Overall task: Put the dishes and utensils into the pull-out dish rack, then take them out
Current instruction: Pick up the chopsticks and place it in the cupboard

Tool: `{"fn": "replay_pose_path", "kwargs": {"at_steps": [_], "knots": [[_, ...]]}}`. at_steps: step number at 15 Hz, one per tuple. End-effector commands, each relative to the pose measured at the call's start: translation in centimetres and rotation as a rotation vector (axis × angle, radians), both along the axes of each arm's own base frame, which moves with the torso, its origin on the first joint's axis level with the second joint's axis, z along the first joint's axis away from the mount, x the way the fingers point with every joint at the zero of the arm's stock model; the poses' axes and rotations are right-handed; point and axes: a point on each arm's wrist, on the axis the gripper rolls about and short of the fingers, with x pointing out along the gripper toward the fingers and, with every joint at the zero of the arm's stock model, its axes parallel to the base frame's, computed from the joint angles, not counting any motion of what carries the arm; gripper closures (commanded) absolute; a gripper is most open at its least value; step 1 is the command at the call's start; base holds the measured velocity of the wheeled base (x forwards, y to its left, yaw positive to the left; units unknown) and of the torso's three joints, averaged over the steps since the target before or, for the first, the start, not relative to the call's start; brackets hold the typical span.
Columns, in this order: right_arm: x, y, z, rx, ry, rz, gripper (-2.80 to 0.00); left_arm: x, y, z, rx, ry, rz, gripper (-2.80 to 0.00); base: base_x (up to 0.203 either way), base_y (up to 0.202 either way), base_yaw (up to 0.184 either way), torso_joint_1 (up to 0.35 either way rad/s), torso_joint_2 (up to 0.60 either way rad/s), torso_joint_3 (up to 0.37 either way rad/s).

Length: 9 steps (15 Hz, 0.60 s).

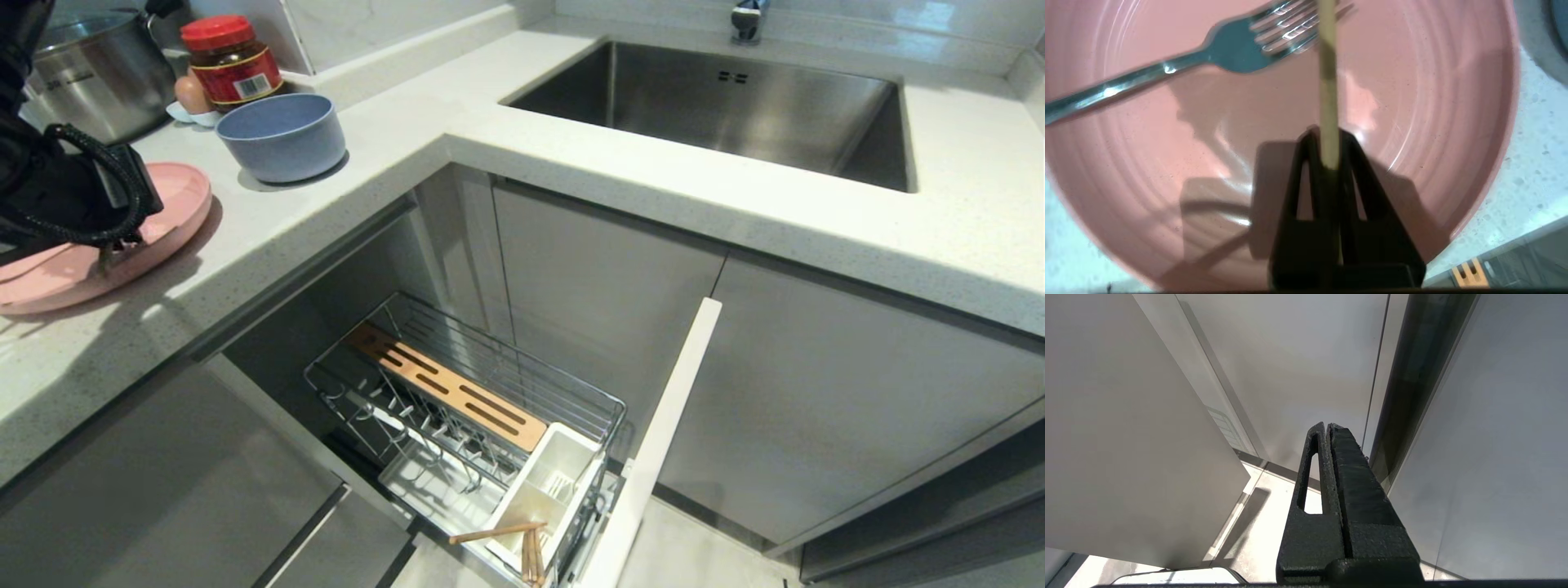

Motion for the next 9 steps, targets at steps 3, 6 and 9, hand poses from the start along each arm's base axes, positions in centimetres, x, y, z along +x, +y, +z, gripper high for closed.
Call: {"fn": "replay_pose_path", "kwargs": {"at_steps": [3,6,9], "knots": [[0.0,0.0,0.0,0.0,-0.003,0.0,0.0,-0.1,0.0,0.0,0.007,0.006,-0.001,0.0,0.0,0.0,0.0,0.0,0.0,0.0],[0.0,0.0,0.0,0.0,-0.003,0.0,0.0,-0.6,0.0,0.5,0.005,-0.02,-0.003,0.0,0.0,0.0,0.0,0.0,0.0,0.0],[0.0,0.0,0.0,0.0,-0.003,0.0,0.0,-2.8,-0.1,2.1,-0.007,-0.11,-0.02,0.0,0.0,0.0,0.0,0.0,0.0,0.0]]}}
